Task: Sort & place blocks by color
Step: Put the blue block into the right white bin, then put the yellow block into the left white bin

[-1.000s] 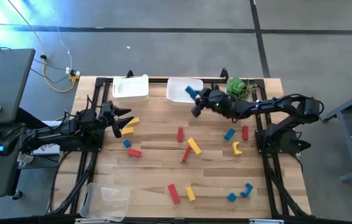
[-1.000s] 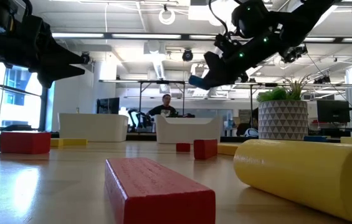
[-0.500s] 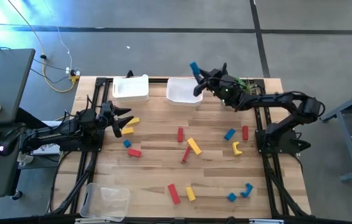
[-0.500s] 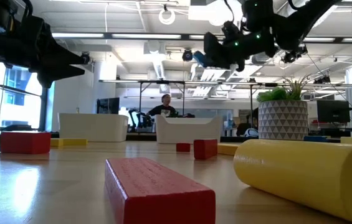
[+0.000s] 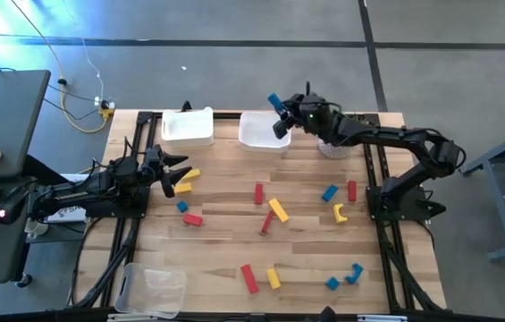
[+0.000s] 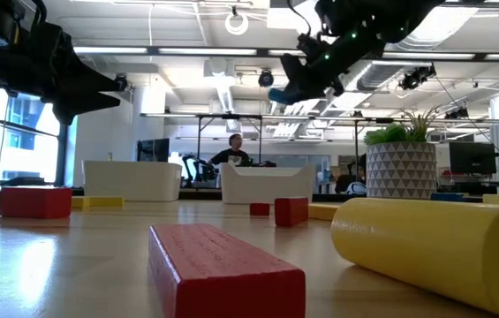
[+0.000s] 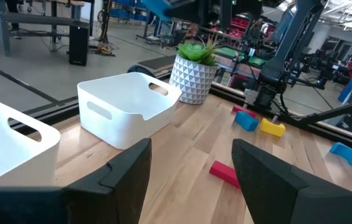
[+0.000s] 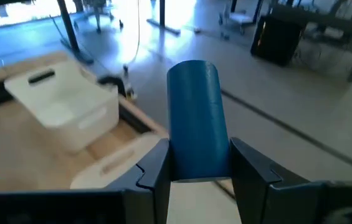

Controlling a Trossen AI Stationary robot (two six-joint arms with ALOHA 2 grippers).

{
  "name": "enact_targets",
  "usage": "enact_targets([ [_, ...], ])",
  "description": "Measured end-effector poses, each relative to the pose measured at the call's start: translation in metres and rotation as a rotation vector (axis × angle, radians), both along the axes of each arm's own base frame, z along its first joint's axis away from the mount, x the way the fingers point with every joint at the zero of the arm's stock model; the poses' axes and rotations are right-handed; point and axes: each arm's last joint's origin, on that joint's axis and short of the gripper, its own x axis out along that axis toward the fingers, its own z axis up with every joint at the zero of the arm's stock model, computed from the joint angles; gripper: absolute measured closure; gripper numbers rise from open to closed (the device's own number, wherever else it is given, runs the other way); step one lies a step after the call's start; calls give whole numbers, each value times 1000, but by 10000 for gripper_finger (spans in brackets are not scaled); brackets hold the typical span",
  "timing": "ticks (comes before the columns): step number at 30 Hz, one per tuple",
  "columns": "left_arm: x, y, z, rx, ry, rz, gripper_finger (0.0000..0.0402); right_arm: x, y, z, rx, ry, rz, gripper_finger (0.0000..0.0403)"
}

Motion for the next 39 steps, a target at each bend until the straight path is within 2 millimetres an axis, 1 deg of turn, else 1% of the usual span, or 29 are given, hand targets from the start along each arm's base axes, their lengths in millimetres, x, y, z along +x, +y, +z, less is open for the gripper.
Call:
enact_targets([
  [4, 0, 0, 0, 0, 0, 0, 191, 1, 0, -12, 56, 56, -4, 295],
  [6, 0, 0, 0, 0, 0, 0, 191, 5, -2, -20, 79, 69, 14, 295],
  [16, 0, 0, 0, 0, -1, 0, 191, 28, -11, -75, 182, 161, 50, 295],
  [22, 0, 0, 0, 0, 0, -1, 191, 34, -14, -96, 204, 203, 48, 295],
  [26, 0, 0, 0, 0, -1, -1, 191, 34, -14, -100, 207, 217, 49, 294],
  [29, 0, 0, 0, 0, 0, -1, 191, 34, -14, -100, 201, 219, 48, 282],
  [36, 0, 0, 0, 0, -1, 0, 191, 34, -14, -100, 193, 222, 51, 222],
  [39, 0, 1, 0, 2, 0, 22, 191, 34, -15, -100, 186, 225, 39, 204],
])
